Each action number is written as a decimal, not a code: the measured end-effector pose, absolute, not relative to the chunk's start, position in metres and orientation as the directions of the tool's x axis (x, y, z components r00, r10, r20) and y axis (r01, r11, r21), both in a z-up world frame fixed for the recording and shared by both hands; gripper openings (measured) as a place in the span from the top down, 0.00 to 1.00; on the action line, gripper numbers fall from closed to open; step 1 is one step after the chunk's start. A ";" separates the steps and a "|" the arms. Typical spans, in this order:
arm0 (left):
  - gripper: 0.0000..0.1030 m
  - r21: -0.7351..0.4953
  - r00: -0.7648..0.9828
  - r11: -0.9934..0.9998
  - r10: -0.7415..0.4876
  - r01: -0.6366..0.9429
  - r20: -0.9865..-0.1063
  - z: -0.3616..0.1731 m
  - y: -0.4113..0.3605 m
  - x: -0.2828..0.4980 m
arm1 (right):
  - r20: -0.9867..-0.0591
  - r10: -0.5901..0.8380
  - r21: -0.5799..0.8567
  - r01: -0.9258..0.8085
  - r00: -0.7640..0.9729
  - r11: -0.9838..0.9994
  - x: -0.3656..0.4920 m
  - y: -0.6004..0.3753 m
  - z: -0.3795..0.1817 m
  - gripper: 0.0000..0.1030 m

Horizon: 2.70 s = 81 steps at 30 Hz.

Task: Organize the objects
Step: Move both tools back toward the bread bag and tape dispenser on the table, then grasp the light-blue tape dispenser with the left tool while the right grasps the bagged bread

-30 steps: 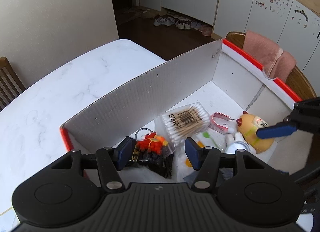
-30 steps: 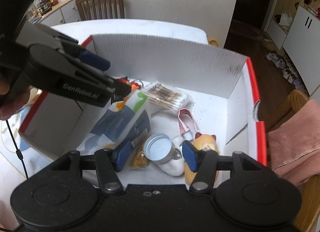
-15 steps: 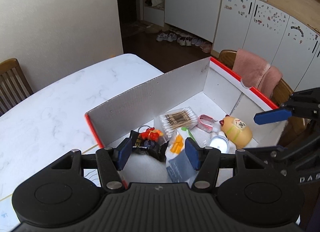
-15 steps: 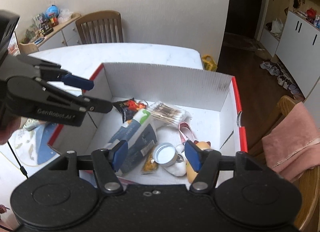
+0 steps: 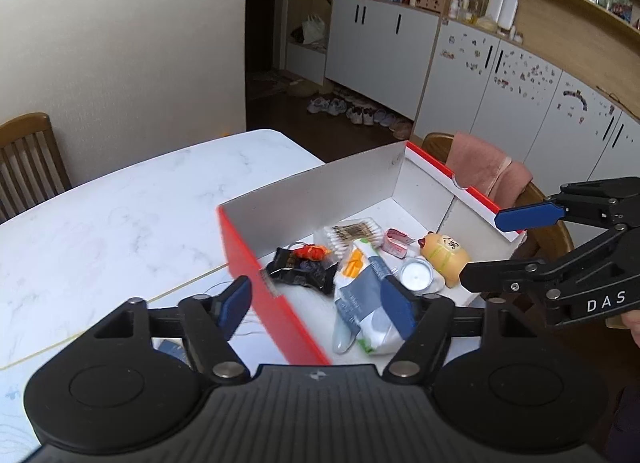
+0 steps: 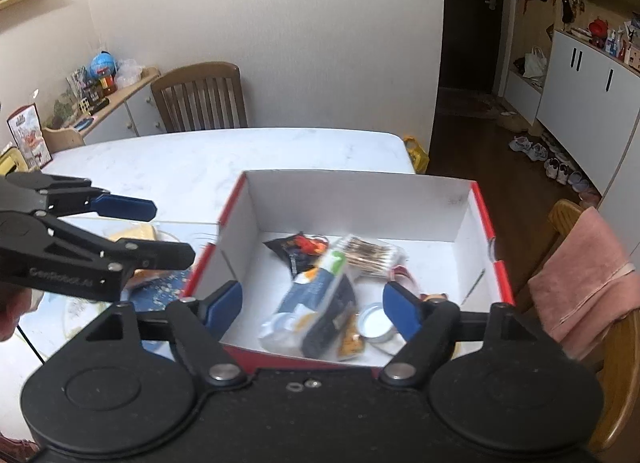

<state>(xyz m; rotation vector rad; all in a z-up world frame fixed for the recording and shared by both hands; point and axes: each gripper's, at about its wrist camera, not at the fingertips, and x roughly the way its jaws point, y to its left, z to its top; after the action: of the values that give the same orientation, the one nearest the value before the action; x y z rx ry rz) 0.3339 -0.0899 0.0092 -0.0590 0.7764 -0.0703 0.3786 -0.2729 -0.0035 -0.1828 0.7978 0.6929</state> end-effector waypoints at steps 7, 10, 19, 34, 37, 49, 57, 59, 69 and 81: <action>0.22 -0.080 0.732 0.997 -0.053 -0.002 -0.679 0.016 -0.062 0.302 | -0.699 0.513 0.130 -0.618 0.498 0.776 0.357 -0.250 -0.004 0.15; 0.21 -0.086 0.741 0.996 -0.047 -0.014 -0.670 0.018 -0.049 0.290 | -0.692 0.521 0.144 -0.612 0.499 0.777 0.348 -0.239 -0.004 0.09; 0.16 -0.097 0.748 0.994 -0.030 -0.046 -0.663 0.017 -0.002 0.256 | -0.687 0.528 0.141 -0.620 0.500 0.772 0.322 -0.200 -0.004 0.03; 0.01 -0.132 0.738 0.989 -0.036 -0.072 -0.674 -0.013 0.073 0.216 | -0.719 0.519 0.099 -0.671 0.462 0.735 0.308 -0.124 -0.015 0.03; 0.01 -0.120 0.730 0.990 -0.032 -0.069 -0.682 -0.026 0.083 0.209 | -0.730 0.520 0.097 -0.685 0.443 0.722 0.310 -0.106 -0.020 0.03; 0.01 -0.048 0.697 0.999 -0.027 -0.010 -0.716 -0.072 0.098 0.206 | -0.773 0.508 0.077 -0.739 0.379 0.669 0.325 -0.042 -0.051 0.03; 0.01 -0.029 0.688 1.000 -0.023 0.003 -0.725 -0.097 0.102 0.217 | -0.799 0.503 0.076 -0.774 0.330 0.629 0.337 -0.009 -0.074 0.03; 0.01 -0.023 0.683 1.000 -0.023 0.009 -0.730 -0.102 0.101 0.220 | -0.807 0.499 0.074 -0.782 0.317 0.618 0.339 -0.001 -0.079 0.03; 0.01 -0.042 0.674 0.999 -0.047 0.023 -0.737 -0.128 0.100 0.229 | -0.835 0.482 0.071 -0.816 0.265 0.573 0.349 0.027 -0.104 0.03; 0.01 -0.052 0.671 0.998 -0.063 0.037 -0.739 -0.144 0.100 0.239 | -0.857 0.473 0.111 -0.823 0.204 0.557 0.364 0.035 -0.126 0.04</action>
<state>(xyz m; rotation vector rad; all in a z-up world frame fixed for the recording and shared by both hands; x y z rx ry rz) 0.2393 0.0996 -0.1442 -0.0335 0.8339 -0.0561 0.3642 0.0352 -0.1257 -0.4148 1.0058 0.9405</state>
